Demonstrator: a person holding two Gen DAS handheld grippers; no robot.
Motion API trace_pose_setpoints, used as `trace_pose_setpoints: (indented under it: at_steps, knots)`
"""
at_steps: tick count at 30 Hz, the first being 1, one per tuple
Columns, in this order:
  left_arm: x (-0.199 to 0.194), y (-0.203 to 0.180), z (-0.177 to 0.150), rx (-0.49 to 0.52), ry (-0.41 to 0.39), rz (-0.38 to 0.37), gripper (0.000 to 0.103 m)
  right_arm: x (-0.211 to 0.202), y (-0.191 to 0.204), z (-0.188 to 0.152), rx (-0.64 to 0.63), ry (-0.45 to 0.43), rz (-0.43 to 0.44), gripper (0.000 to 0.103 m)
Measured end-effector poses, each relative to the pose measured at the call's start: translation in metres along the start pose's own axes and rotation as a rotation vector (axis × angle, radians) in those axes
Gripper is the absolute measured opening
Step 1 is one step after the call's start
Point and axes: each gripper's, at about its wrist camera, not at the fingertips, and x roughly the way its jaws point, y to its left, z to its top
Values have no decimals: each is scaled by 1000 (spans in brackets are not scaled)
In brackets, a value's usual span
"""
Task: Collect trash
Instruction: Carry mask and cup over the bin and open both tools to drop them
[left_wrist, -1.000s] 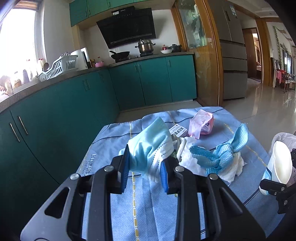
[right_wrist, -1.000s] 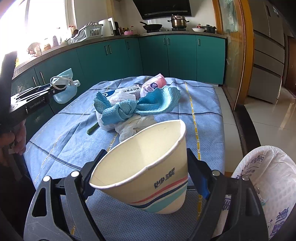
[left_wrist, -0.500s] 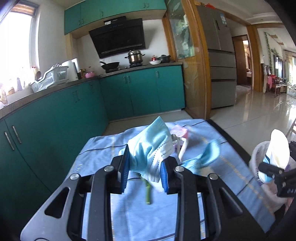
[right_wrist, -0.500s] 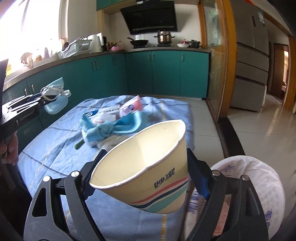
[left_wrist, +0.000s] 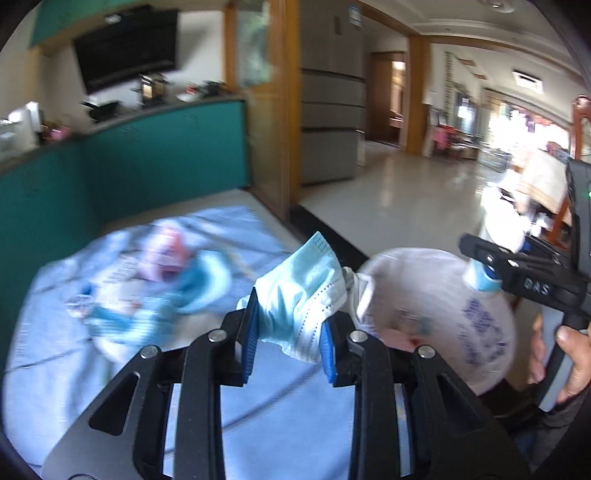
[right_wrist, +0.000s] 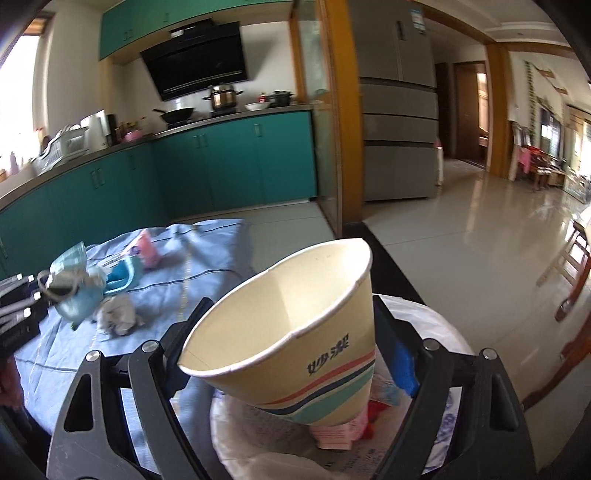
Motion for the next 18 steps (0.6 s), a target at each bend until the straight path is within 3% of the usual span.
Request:
trace_pose_setpoints:
  at_steps: [10,12,15,18]
  knots:
    - [79,-94,-13,109,96,-207,33,-3,-56,-8,113,23,-95,82]
    - [89,-107,-16,132,110,-234,43,0,-62,-11,130,42,-111,82]
    - [92,-117,-21,160,101,-209,62,9,-67,-16,137,81,-136,82]
    - [90,-113,-20,166,97,-184,68,18,-67,-21,143,127,-136,83]
